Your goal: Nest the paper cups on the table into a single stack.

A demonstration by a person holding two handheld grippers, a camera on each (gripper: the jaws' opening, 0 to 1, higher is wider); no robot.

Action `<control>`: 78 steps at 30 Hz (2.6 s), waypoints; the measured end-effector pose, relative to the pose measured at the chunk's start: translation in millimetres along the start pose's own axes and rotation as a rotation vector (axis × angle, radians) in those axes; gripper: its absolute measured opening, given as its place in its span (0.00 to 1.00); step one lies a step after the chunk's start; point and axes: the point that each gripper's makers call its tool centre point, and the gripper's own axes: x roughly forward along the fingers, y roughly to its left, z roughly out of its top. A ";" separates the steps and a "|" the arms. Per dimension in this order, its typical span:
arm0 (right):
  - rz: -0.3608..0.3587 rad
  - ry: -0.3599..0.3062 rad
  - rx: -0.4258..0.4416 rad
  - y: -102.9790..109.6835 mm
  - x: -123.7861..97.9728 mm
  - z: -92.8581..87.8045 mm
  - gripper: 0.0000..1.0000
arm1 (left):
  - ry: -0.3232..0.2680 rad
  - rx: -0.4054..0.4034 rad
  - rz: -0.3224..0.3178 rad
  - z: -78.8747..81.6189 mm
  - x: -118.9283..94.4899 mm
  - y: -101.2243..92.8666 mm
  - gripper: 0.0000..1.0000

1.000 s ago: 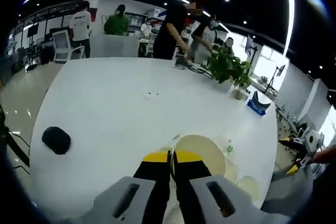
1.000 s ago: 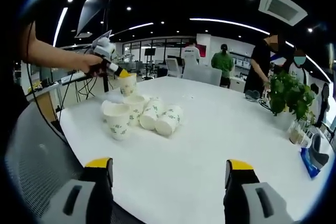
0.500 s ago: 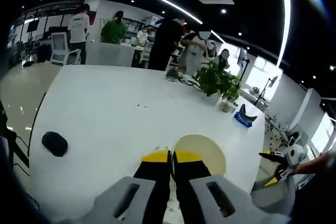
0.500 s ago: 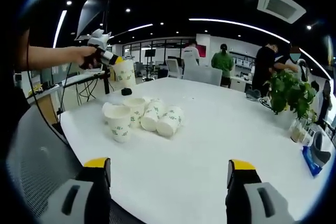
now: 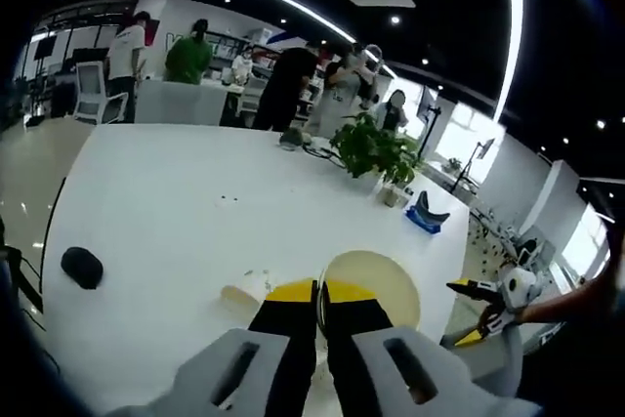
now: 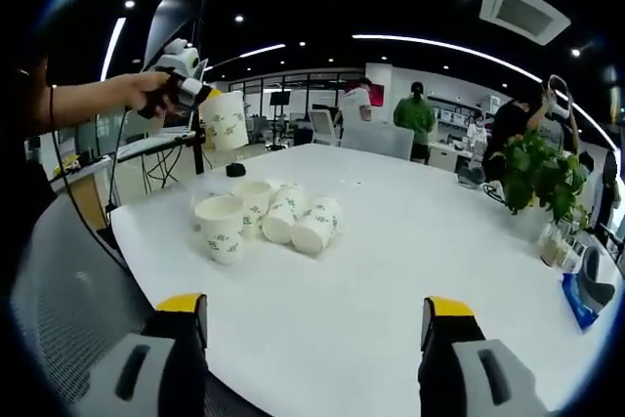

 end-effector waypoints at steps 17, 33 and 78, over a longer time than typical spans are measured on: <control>0.001 0.004 0.000 -0.4 -0.1 -0.5 0.90 | 0.084 0.013 -0.043 -39.4 19.3 -20.5 0.00; 0.005 0.007 0.000 2.1 -1.1 -2.2 0.89 | 0.133 0.001 -0.043 -72.7 31.4 -17.9 0.00; 0.006 0.031 -0.003 1.9 -0.8 -5.7 0.86 | 0.267 0.143 -0.008 -132.5 56.6 -20.4 0.00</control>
